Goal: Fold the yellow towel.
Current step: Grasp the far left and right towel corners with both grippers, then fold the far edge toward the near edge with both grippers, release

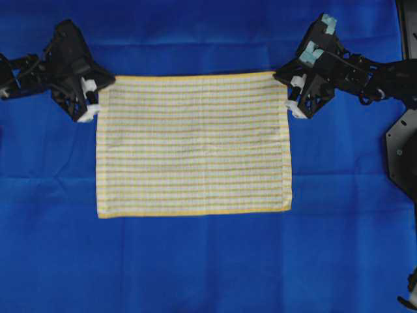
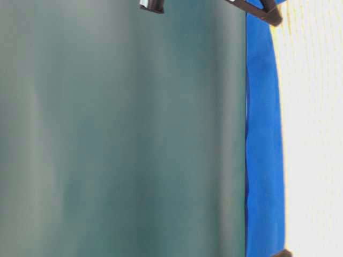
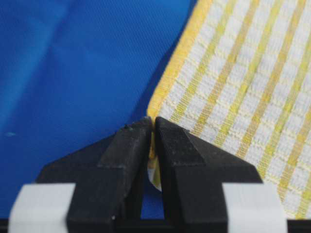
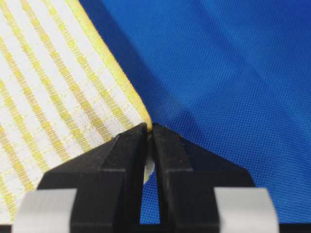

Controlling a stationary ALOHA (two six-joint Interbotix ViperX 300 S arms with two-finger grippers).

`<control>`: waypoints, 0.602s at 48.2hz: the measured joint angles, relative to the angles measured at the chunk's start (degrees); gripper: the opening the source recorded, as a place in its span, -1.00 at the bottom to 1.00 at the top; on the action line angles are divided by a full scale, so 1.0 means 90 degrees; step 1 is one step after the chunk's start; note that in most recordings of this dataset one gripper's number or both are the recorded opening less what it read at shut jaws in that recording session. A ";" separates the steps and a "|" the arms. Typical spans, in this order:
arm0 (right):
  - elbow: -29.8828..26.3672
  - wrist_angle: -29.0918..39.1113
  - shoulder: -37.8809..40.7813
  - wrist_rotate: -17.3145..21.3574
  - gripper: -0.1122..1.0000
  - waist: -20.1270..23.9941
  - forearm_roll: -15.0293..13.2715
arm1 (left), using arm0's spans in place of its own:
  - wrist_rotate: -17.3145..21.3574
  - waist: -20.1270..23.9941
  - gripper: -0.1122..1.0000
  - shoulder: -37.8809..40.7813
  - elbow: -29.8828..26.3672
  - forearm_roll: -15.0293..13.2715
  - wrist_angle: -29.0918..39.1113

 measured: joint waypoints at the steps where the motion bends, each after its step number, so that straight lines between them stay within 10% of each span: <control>1: 0.0000 0.0020 -0.0020 -0.0010 -0.72 0.0000 0.0000 | 0.0029 0.0029 -0.74 -0.0049 0.0000 0.0000 0.0029; 29: 0.0020 0.0488 -0.0420 0.0010 -0.72 0.0010 0.0117 | -0.0098 -0.0205 -0.74 -0.0625 0.0059 0.0000 0.0283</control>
